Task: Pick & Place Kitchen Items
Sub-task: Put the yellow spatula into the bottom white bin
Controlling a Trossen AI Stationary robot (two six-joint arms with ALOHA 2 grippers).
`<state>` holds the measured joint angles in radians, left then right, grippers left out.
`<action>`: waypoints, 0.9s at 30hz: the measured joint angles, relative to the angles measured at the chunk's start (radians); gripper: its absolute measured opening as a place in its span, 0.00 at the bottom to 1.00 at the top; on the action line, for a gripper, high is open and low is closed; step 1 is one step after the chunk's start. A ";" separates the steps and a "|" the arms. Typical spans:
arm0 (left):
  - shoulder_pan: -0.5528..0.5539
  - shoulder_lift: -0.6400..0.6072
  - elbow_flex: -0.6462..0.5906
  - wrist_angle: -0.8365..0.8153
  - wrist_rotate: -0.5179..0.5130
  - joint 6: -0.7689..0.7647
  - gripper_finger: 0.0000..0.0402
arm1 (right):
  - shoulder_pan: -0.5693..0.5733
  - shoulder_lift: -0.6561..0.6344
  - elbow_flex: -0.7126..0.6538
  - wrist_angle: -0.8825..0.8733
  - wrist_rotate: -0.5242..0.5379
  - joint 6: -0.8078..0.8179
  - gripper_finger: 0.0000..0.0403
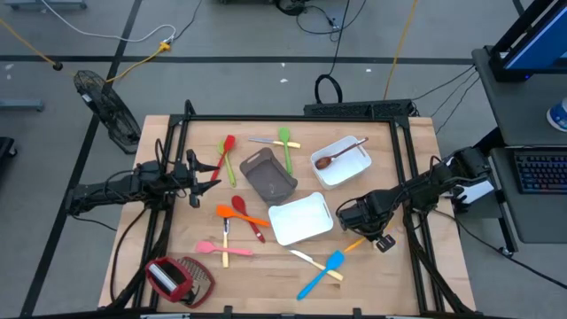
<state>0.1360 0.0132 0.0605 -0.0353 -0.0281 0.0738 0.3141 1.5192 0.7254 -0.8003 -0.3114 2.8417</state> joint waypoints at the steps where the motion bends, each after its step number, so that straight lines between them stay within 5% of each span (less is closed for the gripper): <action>1: 0.000 0.000 0.000 0.000 0.000 0.000 0.50 | 0.000 0.000 0.000 0.000 -0.001 0.000 0.06; 27: 0.000 0.000 0.000 0.000 0.000 0.000 0.50 | 0.002 -0.001 0.000 0.030 0.021 0.000 0.11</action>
<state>0.1360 0.0130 0.0605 -0.0351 -0.0282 0.0738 0.3157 1.5185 0.7254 -0.7703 -0.2909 2.8418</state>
